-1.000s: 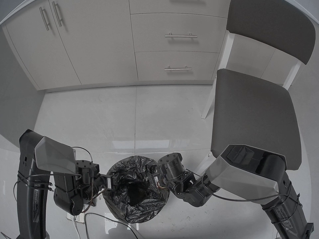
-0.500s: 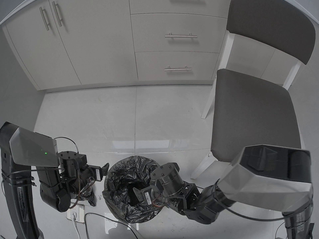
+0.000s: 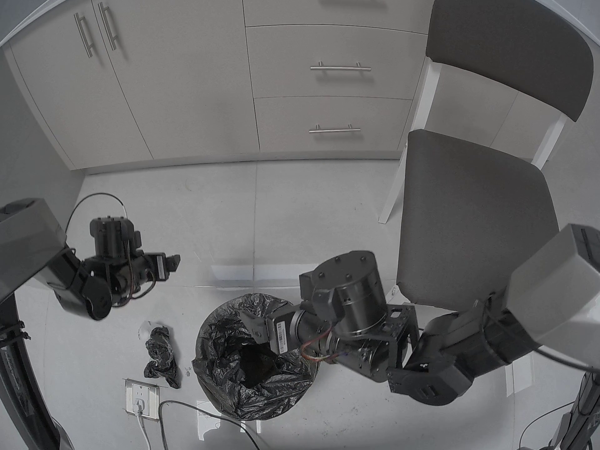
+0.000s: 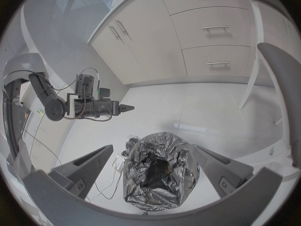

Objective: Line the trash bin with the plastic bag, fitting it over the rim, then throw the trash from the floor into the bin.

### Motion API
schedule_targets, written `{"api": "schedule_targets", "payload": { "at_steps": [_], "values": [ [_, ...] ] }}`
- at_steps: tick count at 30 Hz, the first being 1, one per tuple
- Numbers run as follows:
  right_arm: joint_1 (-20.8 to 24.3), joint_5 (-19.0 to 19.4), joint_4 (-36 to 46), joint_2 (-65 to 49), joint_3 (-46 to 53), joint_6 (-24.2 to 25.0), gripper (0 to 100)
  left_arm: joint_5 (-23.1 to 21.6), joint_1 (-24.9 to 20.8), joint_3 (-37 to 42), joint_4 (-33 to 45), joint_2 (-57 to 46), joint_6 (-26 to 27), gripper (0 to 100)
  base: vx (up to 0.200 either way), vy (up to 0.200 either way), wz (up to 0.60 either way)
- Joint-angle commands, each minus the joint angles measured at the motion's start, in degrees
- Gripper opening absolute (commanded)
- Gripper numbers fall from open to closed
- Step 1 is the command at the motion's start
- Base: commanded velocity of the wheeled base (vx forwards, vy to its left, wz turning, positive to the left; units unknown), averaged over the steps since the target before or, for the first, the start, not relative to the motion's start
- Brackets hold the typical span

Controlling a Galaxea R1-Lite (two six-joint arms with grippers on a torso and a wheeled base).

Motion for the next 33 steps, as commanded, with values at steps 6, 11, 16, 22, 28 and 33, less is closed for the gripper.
{"api": "schedule_targets", "payload": {
  "at_steps": [6, 11, 16, 22, 28, 33],
  "values": [
    [-17.52, 0.61, 7.25, -2.57, -13.93, 5.66, 100, -8.42, 14.07, -50.44, 42.23, 14.50, -1.99, 100, 0.000, 0.000, 0.00],
    [-19.89, 0.69, 7.25, -2.66, -15.07, 5.66, 100, -8.33, 15.91, -59.85, 46.19, 22.76, -1.90, 100, 0.000, 0.000, 0.00],
    [-20.51, 0.69, 7.25, -2.92, -14.63, 5.57, 100, -8.07, 17.32, -69.15, 55.68, 30.41, -2.08, 100, 0.000, 0.000, 0.00],
    [-21.30, 0.69, 7.25, -2.31, -14.37, 5.31, 100, -7.98, 17.49, -69.15, 60.16, 36.39, -2.08, 100, 0.000, 0.000, 0.00],
    [-21.47, 0.69, 6.98, -1.78, -14.46, 5.39, 100, -7.98, 17.58, -69.15, 60.16, 39.11, -2.08, 100, 0.000, 0.000, 0.00],
    [-21.47, 0.69, 6.55, -0.90, -14.46, 5.48, 100, -7.98, 17.49, -69.15, 60.34, 41.75, -3.13, 100, 0.000, 0.000, 0.00]
  ]
}}
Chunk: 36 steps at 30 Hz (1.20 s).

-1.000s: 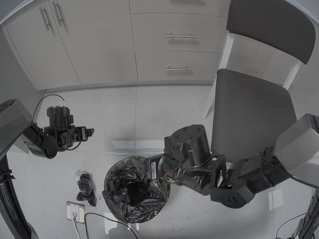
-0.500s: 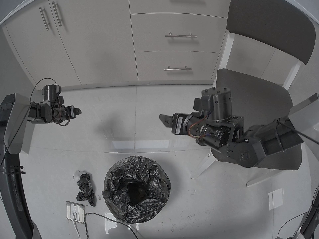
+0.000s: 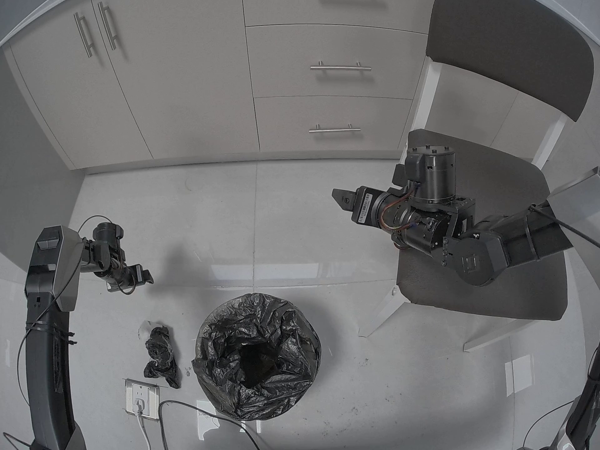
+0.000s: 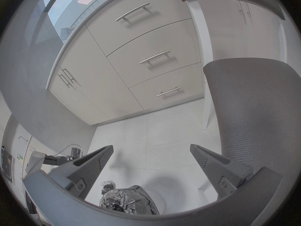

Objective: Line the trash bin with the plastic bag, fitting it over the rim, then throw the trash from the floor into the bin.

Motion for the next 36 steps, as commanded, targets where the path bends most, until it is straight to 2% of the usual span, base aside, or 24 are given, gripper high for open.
{"api": "schedule_targets", "payload": {
  "at_steps": [1, 26, 36],
  "values": [
    [-0.22, -0.01, -0.18, 1.13, -0.10, 0.06, 100, 0.01, 0.08, -0.34, 0.13, 4.64, -1.17, 100, 0.000, 0.000, 0.00],
    [-0.84, 0.08, -0.36, 2.62, -0.54, 0.41, 100, 1.24, -1.15, -0.34, 3.82, 12.02, -2.14, 100, 0.000, 0.000, 0.00],
    [-0.93, 0.08, -0.54, 2.88, -0.63, 0.41, 100, 3.26, -1.50, -0.34, 4.00, 13.34, -2.23, 100, 0.000, 0.000, 0.00]
  ]
}}
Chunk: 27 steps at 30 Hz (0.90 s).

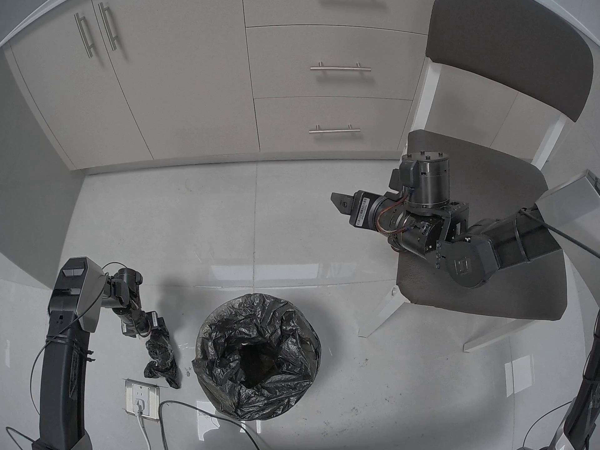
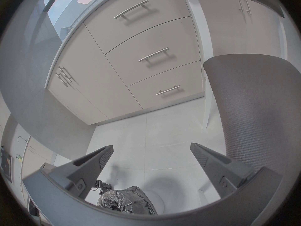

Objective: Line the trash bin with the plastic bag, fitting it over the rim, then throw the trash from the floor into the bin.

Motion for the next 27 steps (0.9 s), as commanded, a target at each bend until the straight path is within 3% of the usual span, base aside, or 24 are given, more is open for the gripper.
{"api": "schedule_targets", "payload": {
  "at_steps": [1, 5, 6, 21, 23, 27],
  "values": [
    [0.01, 0.01, 0.17, 0.48, -0.08, 0.06, 100, 0.81, -0.23, 0.01, 0.03, 0.79, 0.00, 100, 0.000, 0.000, 0.00],
    [-0.17, 0.01, 0.17, 0.66, -0.17, 0.06, 100, 0.90, -0.50, 0.01, -0.05, 0.79, 0.00, 100, 0.000, 0.000, 0.00],
    [-0.17, 0.01, 0.17, 0.66, -0.08, 0.06, 100, 0.90, -0.58, 0.01, -0.05, 0.88, 0.00, 0, 0.000, 0.000, 0.00],
    [-0.25, 0.01, 0.17, -0.04, -0.17, 0.41, 100, 0.99, -0.94, 0.01, 0.56, -0.09, -0.79, 0, 0.000, 0.000, 0.00],
    [-0.25, 0.01, 0.35, -2.07, 0.27, 0.85, 100, 0.90, -1.64, 0.01, 5.04, -5.62, -4.83, 0, 0.000, 0.000, 0.00],
    [-0.25, 0.10, 1.05, -5.32, 1.24, 0.85, 100, 0.29, -2.17, 0.01, 10.49, -11.69, -7.38, 0, 0.000, 0.000, 0.00]
  ]
}}
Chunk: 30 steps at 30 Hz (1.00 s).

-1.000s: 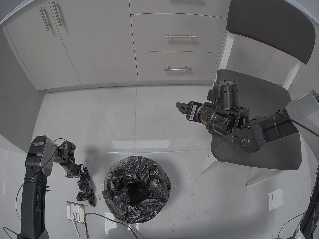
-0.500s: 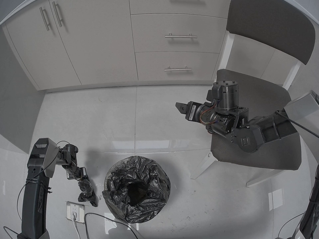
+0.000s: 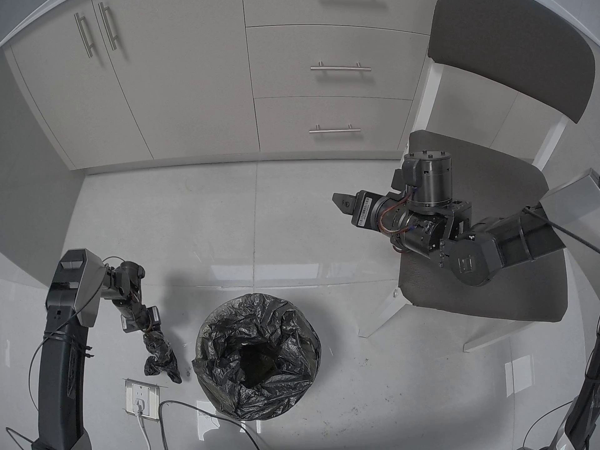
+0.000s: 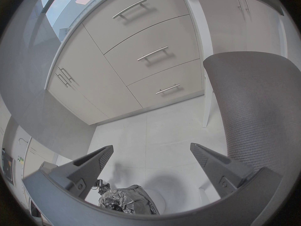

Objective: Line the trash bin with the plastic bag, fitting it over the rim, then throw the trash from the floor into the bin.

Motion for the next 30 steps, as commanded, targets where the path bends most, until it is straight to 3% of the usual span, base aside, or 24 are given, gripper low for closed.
{"api": "schedule_targets", "payload": {
  "at_steps": [1, 5, 7, 10, 13, 14, 15, 20, 21, 24, 27, 30],
  "values": [
    [0.08, 0.23, 0.47, -7.14, 2.10, -0.15, 100, -0.49, -1.27, -0.01, 6.74, -13.15, -3.57, 0, 0.000, 0.000, 0.00],
    [0.16, 0.85, 0.56, -12.68, 5.35, -0.59, 100, -1.02, -1.88, -0.01, 11.22, -20.97, -4.18, 0, 0.000, 0.000, 0.00],
    [0.43, 1.46, 2.14, -19.44, 8.78, -1.11, 100, -3.39, -3.37, -0.01, 19.22, -31.70, -5.85, 0, 0.000, 0.000, 0.00],
    [0.69, 1.46, 5.22, -23.14, 9.57, -1.11, 100, -4.45, -4.78, -0.01, 23.35, -37.67, -6.20, 0, 0.000, 0.000, 0.00],
    [1.57, 1.37, 12.34, -32.01, 10.89, -0.94, 100, -4.62, -11.11, -0.01, 34.25, -52.88, -7.08, 0, 0.000, 0.000, 0.00],
    [1.57, 1.37, 12.34, -32.01, 10.89, -0.94, 100, -4.62, -11.11, -0.01, 34.25, -52.88, -7.08, 0, 0.000, 0.000, 0.00],
    [1.75, 1.37, 14.18, -35.00, 11.94, -0.94, 100, -4.27, -14.62, -0.01, 38.47, -58.33, -7.26, 0, 0.000, 0.000, 0.00],
    [2.80, 1.29, 16.12, -40.27, 14.85, -1.03, 100, -4.27, -20.69, -0.01, 45.41, -67.38, -7.17, 0, 0.000, 0.000, 0.00],
    [2.80, 1.11, 16.56, -42.21, 16.16, -1.03, 100, -4.45, -23.59, -0.01, 47.52, -71.25, -7.17, 0, 0.000, 0.000, 0.00],
    [2.80, 0.93, 16.56, -44.41, 18.71, -1.03, 100, -4.71, -26.84, -0.01, 47.61, -76.34, -7.17, 0, 0.000, 0.000, 0.00],
    [2.80, 0.85, 16.21, -44.84, 20.21, -1.03, 100, -4.80, -30.36, 9.29, 42.51, -80.48, -7.08, 0, 0.000, 0.000, 0.00],
    [2.36, 0.93, 16.12, -44.67, 20.29, -0.94, 100, -4.71, -33.17, 22.38, 32.31, -83.02, -6.38, 0, 0.000, 0.000, 0.00]
  ]
}}
